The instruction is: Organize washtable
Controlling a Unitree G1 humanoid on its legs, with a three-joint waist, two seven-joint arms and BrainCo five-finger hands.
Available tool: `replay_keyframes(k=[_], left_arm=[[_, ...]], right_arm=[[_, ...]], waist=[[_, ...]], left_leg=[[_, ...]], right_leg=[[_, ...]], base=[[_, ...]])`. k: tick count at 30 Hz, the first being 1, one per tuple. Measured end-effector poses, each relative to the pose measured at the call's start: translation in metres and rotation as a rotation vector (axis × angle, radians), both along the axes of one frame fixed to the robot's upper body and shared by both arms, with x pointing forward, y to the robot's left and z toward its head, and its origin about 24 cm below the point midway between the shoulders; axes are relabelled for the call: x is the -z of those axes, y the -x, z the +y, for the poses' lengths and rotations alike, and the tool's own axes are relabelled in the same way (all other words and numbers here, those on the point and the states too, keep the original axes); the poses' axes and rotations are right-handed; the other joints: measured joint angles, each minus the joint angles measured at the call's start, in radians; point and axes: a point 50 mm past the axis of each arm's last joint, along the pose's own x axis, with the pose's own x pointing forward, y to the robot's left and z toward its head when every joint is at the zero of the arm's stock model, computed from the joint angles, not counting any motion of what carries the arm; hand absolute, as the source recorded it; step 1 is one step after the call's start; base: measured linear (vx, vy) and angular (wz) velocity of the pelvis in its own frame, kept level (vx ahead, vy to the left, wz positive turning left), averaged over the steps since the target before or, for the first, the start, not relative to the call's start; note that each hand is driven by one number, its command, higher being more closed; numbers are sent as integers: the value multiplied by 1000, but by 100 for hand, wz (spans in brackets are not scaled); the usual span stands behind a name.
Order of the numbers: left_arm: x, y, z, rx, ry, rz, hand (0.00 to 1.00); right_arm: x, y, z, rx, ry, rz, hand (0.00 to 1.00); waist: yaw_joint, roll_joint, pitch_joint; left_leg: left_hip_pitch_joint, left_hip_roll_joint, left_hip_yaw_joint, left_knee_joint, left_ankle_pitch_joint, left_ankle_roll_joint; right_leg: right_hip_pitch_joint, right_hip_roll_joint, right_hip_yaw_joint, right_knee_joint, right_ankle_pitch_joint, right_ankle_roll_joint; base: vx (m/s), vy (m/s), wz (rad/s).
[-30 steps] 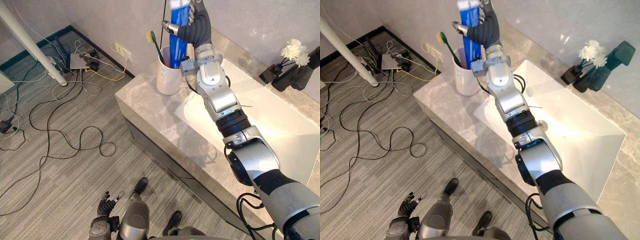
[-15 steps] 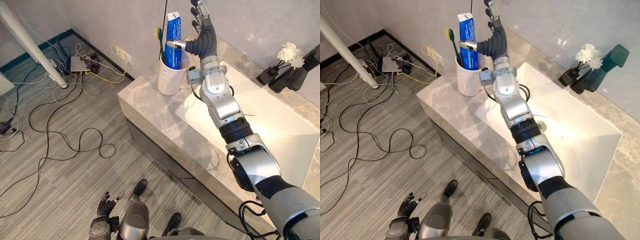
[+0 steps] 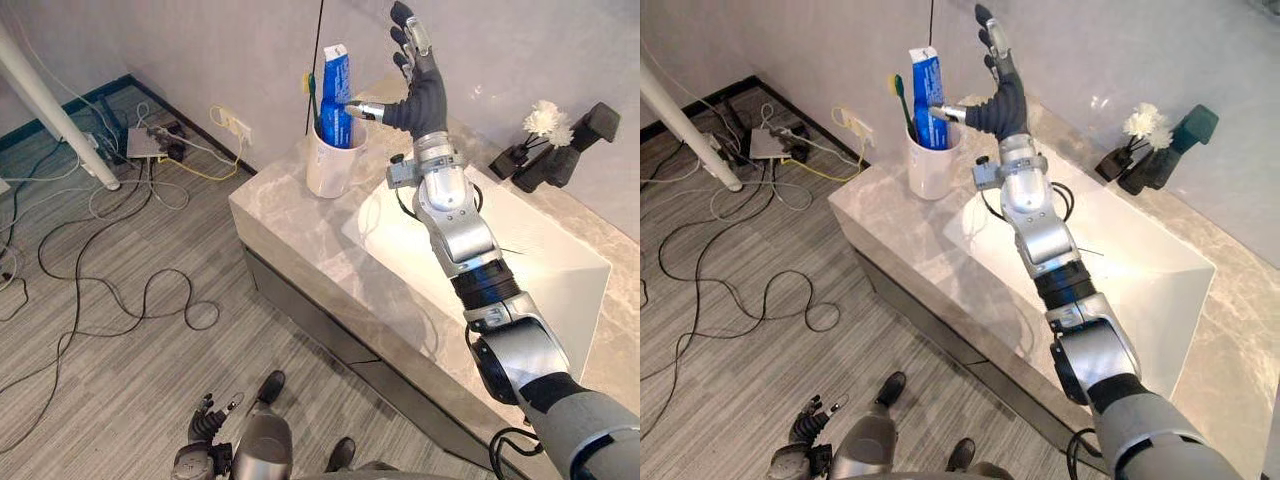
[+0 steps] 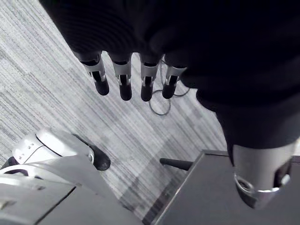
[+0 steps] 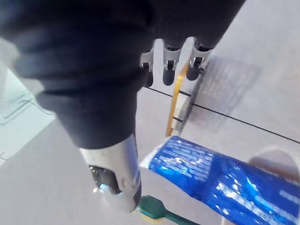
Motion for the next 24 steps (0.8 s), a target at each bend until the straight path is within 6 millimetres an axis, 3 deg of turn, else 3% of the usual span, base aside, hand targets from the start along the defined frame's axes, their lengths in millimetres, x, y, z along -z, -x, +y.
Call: replay_keyframes(k=[9,12,18,22,24], left_arm=[[6,18,4,41,-1,74,0],[8,25,3,41,6,91,0],[10,33,2,76,6,120,0],[13,37,0,72,16,140,0],[13,37,-2,73,22,140,0]], right_arm=[[-4,57,-33,14,174,-232,0],[-13,73,-62,119,147,-310,0],[-24,129,-144,482,22,-493,0],[-11,158,-185,724,-35,-498,0],[9,171,-204,832,-91,-442,0]], waist=[[-84,10,-57],[-108,18,-67],[-171,38,-109],[-216,63,-134],[-242,75,-154]], left_leg=[[24,2,43,-8,-1,1],[34,6,71,-9,-3,3],[42,18,137,-10,-9,9],[56,22,186,-12,-14,12],[62,25,205,-18,-16,12]], right_leg=[[-7,-2,44,-3,2,-3],[-9,-1,72,-9,11,-14],[-35,1,137,-14,30,-13],[-44,1,186,-26,46,-14],[-53,2,208,-26,46,-13]], base=[[-8,6,-16],[-10,8,-27],[-26,9,-33],[-42,17,-38],[-59,6,-30]])
